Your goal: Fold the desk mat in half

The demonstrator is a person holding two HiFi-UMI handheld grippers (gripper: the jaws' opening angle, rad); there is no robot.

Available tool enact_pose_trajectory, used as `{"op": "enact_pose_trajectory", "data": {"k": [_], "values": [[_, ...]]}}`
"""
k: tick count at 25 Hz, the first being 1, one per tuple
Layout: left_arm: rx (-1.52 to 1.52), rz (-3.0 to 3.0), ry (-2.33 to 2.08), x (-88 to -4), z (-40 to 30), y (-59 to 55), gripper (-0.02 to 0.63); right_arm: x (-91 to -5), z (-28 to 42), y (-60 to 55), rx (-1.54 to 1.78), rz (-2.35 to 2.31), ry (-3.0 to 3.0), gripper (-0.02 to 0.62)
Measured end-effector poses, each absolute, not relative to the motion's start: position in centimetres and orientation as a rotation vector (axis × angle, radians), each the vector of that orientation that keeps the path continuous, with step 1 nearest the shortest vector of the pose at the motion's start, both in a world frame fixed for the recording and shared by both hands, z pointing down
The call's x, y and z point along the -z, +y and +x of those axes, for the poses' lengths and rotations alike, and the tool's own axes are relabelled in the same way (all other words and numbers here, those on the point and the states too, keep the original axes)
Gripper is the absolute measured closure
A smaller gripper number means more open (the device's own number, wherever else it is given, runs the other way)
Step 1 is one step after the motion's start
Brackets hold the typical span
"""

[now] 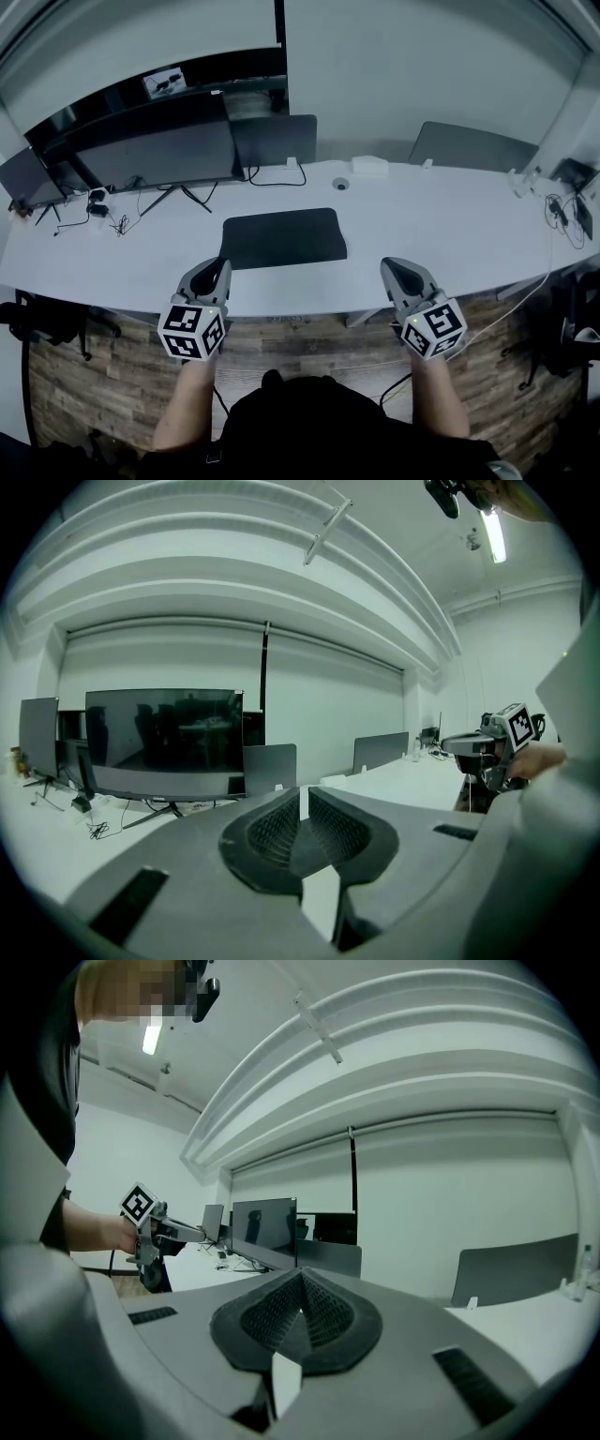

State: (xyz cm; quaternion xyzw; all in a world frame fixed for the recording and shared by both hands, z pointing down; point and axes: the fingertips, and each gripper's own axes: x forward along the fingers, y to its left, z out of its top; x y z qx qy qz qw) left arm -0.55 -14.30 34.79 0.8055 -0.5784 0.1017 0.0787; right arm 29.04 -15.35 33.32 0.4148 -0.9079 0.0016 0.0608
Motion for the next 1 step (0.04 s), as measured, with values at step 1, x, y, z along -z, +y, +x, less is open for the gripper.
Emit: {"op": "enact_pose_trajectory", "data": {"k": [1], "values": [[-0.306,2.411,-1.732,-34.79,-0.42,-14.22,0.572,-33.33,29.23,-15.28,-0.008,1.257,-2.749,0.595]]}}
